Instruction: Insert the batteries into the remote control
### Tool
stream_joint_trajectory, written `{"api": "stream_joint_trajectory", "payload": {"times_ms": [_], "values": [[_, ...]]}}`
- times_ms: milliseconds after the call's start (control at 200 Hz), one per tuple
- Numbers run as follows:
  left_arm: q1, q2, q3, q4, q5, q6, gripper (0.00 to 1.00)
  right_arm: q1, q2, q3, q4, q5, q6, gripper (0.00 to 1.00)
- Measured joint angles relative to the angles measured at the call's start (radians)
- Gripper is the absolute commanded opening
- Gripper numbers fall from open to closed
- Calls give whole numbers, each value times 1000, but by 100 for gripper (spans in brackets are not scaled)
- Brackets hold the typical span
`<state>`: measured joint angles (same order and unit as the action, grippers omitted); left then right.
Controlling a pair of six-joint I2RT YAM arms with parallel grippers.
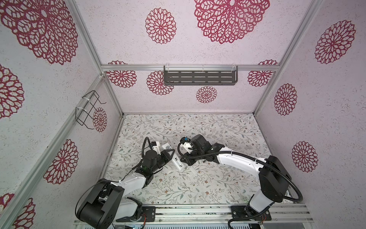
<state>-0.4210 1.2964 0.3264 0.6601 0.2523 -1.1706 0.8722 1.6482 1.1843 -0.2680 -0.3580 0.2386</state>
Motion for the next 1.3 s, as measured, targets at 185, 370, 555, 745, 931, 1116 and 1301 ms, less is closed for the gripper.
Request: {"api": "stream_joint_trajectory", "payload": {"times_ms": [185, 370, 555, 745, 931, 1116, 1301], "values": [[0, 4, 0, 1, 0, 0, 0, 16, 32, 32, -43, 17, 1, 0], [0, 6, 0, 1, 0, 0, 0, 31, 52, 47, -94, 48, 1, 0], [0, 8, 0, 6, 0, 3, 0, 42, 62, 79, -129, 71, 2, 0], [0, 21, 0, 18, 0, 3, 0, 49, 74, 109, -153, 75, 3, 0], [0, 24, -7, 37, 0, 3, 0, 56, 80, 124, -170, 77, 5, 0], [0, 27, -11, 46, 0, 4, 0, 63, 93, 138, -187, 78, 12, 3], [0, 28, -13, 57, 0, 7, 0, 70, 97, 140, -195, 82, 18, 7]]}}
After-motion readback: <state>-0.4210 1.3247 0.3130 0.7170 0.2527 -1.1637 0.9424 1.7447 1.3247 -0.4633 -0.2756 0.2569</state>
